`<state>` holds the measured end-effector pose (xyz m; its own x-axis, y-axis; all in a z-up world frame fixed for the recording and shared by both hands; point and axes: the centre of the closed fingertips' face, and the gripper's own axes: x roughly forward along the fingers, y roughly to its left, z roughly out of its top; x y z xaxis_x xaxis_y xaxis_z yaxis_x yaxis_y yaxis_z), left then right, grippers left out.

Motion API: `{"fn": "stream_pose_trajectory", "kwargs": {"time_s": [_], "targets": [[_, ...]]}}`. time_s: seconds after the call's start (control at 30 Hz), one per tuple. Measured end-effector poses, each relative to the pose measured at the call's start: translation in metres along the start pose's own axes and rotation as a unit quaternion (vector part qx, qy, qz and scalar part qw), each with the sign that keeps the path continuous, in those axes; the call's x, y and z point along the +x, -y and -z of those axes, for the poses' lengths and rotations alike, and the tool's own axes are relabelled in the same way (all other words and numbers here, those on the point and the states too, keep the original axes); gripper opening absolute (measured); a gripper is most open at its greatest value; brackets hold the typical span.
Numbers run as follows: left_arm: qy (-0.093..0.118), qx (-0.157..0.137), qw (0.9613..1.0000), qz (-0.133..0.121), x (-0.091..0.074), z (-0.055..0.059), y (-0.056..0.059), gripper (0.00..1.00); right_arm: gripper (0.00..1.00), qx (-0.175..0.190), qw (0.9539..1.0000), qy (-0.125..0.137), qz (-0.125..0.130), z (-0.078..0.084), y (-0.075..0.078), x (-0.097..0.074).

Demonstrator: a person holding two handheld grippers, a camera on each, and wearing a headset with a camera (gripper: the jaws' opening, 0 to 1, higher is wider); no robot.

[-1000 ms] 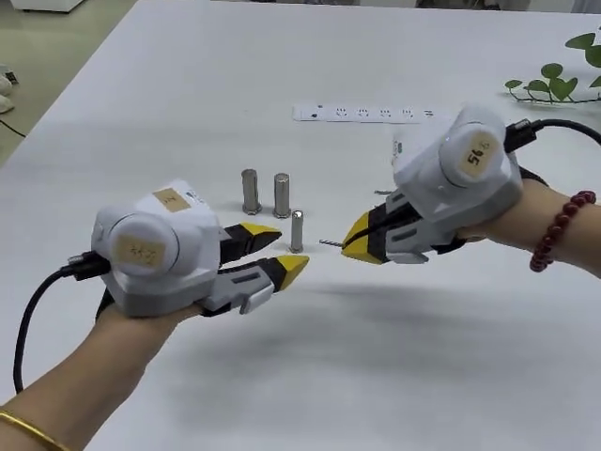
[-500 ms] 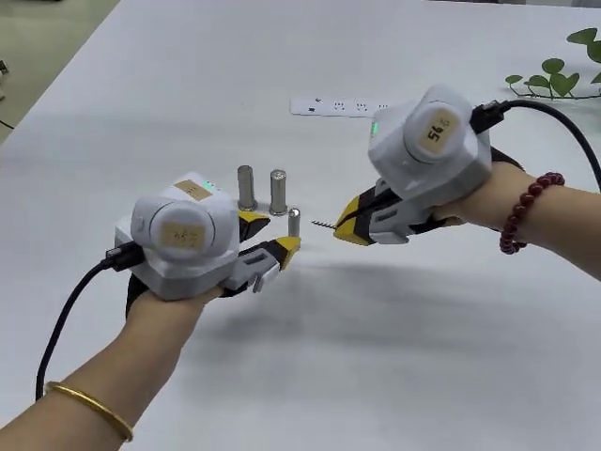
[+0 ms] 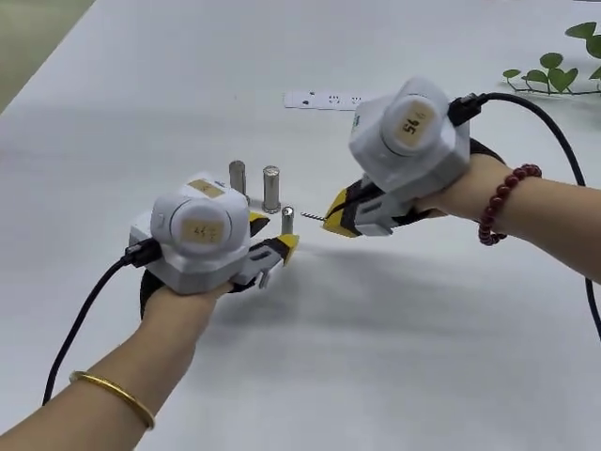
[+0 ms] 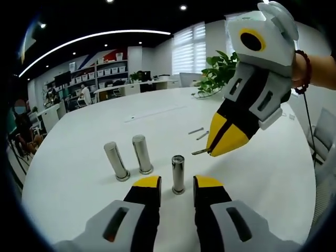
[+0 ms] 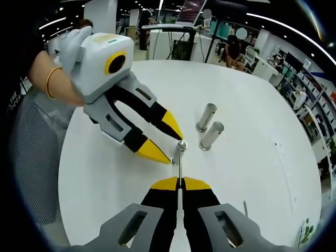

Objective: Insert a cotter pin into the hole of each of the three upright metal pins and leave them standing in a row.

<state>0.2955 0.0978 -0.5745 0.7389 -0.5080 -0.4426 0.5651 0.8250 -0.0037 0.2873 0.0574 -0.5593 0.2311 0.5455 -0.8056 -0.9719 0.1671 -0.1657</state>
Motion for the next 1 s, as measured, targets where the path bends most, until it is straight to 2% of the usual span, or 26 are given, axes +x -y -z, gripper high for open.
{"fn": "stream_pose_trajectory", "kwargs": {"time_s": [0.1, 0.37, 0.63, 0.77, 1.0], "targets": [[-0.008, 0.003, 1.0, -0.001, 0.005, 0.003, 0.0, 0.21, 0.0, 0.001, 1.0, 0.0, -0.002, 0.0, 0.004, 0.003], [-0.014, -0.004, 0.9999, 0.003, 0.012, 0.008, 0.0, 0.15, 0.0, -0.001, 1.0, -0.003, -0.008, -0.001, 0.001, 0.008], [-0.018, -0.005, 0.9998, 0.007, 0.018, 0.009, 0.001, 0.12, 0.0, 0.0, 0.9999, -0.003, -0.013, -0.001, 0.001, 0.009], [-0.018, -0.006, 0.9997, 0.012, 0.019, 0.009, 0.002, 0.07, 0.0, -0.004, 0.9999, -0.005, -0.014, -0.002, 0.0, 0.01], [-0.017, 0.0, 0.9998, 0.013, 0.021, 0.009, 0.002, 0.06, 0.0, -0.007, 0.9999, -0.003, -0.015, -0.003, 0.0, 0.013]]}}
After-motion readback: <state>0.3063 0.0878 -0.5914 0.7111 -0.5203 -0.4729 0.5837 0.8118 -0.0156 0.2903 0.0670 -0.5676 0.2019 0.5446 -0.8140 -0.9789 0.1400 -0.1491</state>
